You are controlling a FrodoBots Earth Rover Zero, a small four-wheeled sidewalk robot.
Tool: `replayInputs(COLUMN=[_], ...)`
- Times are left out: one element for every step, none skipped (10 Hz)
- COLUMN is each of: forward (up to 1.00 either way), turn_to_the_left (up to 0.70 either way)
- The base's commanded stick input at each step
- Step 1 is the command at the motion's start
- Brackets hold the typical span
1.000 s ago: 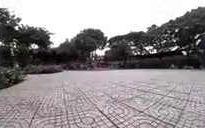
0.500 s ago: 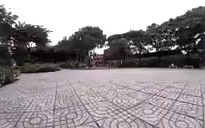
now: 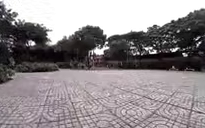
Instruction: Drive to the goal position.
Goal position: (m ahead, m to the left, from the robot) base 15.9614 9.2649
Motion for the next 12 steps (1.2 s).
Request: replayInputs(forward=[0.70,0.70,0.70,0.70,0.70,0.70,0.70,0.70,0.70,0.70,0.70,0.70], turn_to_the_left=[0.00,0.00,0.00,0.00,0.00,0.00,0.00,0.00,0.00,0.00,0.00,0.00])
